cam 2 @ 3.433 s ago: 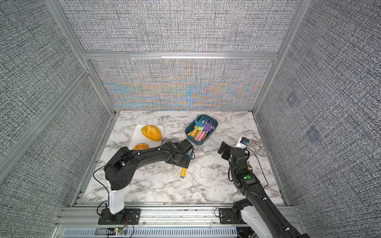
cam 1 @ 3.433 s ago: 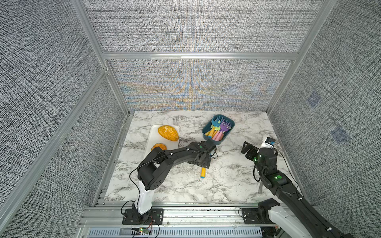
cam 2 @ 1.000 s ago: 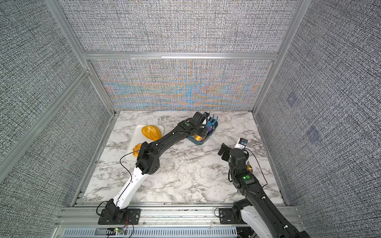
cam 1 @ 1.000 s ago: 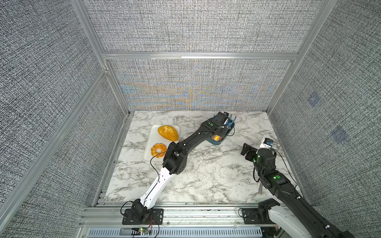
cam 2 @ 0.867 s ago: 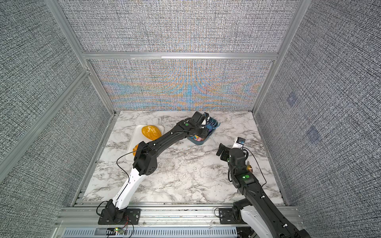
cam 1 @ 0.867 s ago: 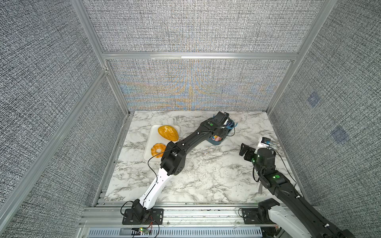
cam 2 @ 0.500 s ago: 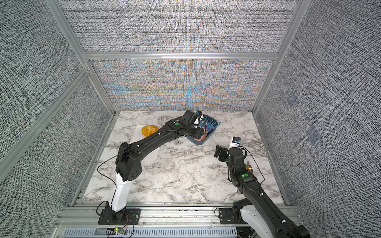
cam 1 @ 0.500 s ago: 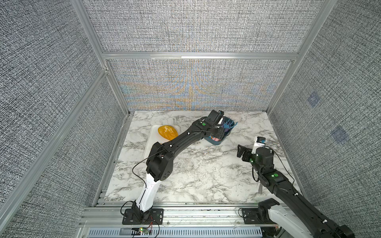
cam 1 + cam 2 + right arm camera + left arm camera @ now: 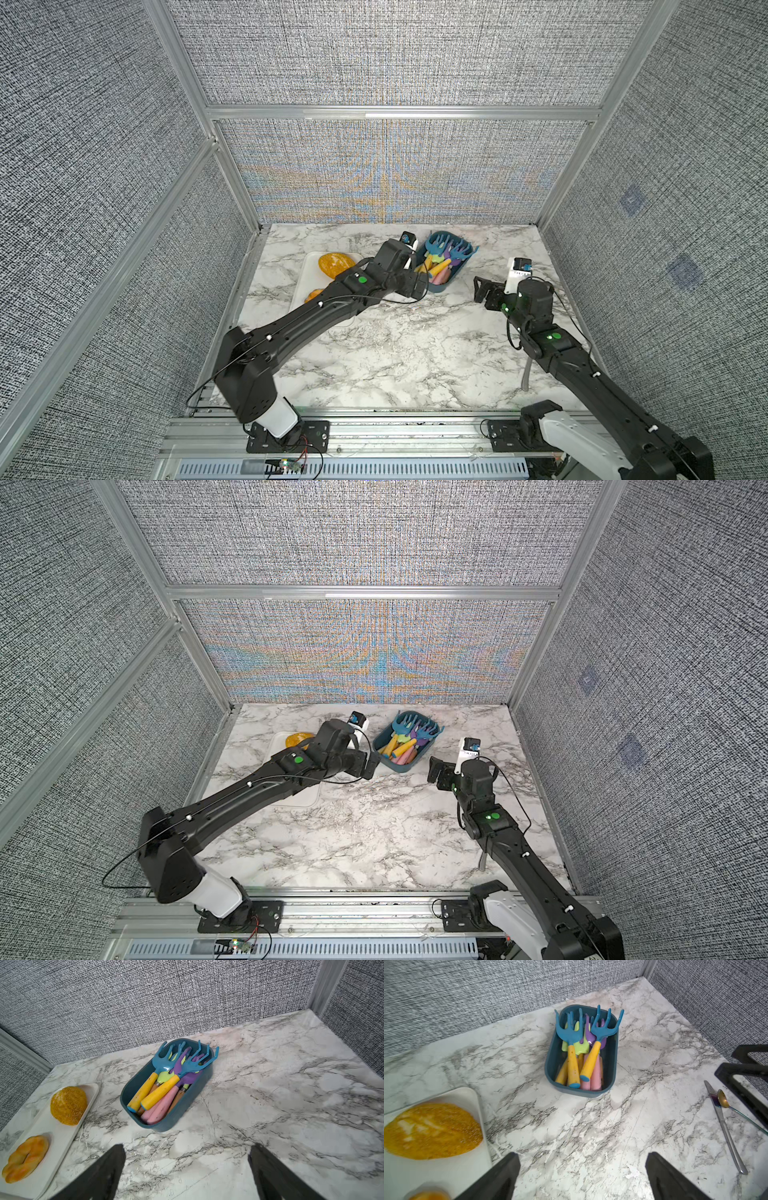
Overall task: Put the rake into the storage box
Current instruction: Place the rake in the storage box, then reset both arms
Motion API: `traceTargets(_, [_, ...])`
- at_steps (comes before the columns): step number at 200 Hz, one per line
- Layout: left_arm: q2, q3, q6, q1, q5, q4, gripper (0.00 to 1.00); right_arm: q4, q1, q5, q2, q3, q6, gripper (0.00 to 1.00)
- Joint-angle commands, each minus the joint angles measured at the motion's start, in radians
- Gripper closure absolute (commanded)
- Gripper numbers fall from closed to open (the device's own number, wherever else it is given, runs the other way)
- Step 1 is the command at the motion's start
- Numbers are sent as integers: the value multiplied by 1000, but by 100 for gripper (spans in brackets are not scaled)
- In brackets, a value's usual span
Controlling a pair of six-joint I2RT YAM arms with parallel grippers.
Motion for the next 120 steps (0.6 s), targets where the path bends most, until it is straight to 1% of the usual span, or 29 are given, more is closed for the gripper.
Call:
traceTargets(1, [-98, -91, -11, 3, -145, 33, 1, 20, -2, -24, 9, 11, -22, 1])
traceTargets(20, [-214, -193, -15, 4, -211, 27, 1, 29, -2, -101, 30, 30, -54, 1])
traceTargets(38, [-338, -306, -21, 8, -290, 40, 1, 50, -2, -113, 48, 30, -85, 1])
traceTargets(58, [-475, -420, -29, 42, -357, 45, 1, 92, -2, -39, 59, 6, -130, 1])
traceTargets(76, [-582, -526, -18, 84, -421, 85, 1, 239, -2, -22, 22, -83, -211, 1])
traceTargets(84, [-618, -561, 0, 109, -423, 102, 1, 309, -5, 1, 5, -127, -231, 1])
traceTargets(98, [-668, -620, 20, 150, -463, 137, 1, 406, -10, 54, -5, -181, -253, 1])
traceTargets(120, [-725, -713, 85, 230, -486, 227, 1, 456, -37, 103, 34, -201, -251, 1])
